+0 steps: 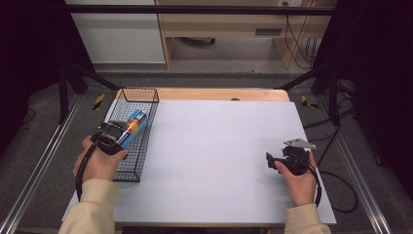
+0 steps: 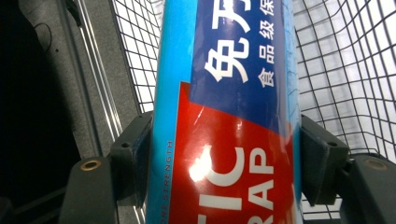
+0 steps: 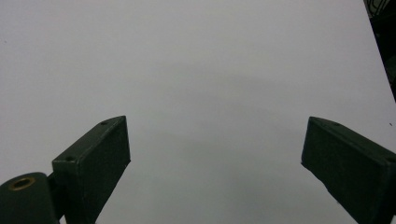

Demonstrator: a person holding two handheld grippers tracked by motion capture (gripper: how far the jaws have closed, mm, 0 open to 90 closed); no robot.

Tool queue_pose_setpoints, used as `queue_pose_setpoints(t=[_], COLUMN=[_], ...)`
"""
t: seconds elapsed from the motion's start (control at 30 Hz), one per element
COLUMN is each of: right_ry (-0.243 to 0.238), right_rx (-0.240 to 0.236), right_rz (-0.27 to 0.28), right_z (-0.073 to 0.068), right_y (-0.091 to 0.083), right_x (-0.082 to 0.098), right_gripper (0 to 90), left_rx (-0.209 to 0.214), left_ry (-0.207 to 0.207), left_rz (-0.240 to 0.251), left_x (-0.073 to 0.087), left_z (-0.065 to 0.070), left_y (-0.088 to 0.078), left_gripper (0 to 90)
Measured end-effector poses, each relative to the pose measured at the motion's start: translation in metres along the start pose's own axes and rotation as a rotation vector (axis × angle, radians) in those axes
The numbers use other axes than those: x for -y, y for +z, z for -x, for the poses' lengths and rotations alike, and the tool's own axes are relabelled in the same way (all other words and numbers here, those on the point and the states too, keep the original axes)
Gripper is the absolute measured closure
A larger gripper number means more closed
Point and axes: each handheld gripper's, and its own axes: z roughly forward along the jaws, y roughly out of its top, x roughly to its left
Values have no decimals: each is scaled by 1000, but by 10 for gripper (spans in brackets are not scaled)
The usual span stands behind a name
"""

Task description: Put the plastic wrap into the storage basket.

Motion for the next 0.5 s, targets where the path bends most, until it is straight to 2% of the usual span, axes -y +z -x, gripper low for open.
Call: queue_pose_setpoints(t=[0.13, 0.2, 0.5], right_ry=[-2, -3, -5], right_rx=[-1, 0, -1], right_rz=[-2, -2, -3], right_z=[0, 0, 0], right_y=[0, 0, 1], right_x=[0, 0, 0], right_gripper=[83, 83, 83], left_rx=[3, 8, 13], left_ry=[-1, 8, 7], left_rz=[-11, -36, -49], left_x=[-1, -2, -2], left_z=[1, 1, 2], left_y=[3, 6, 9], left_gripper=[315, 315, 316])
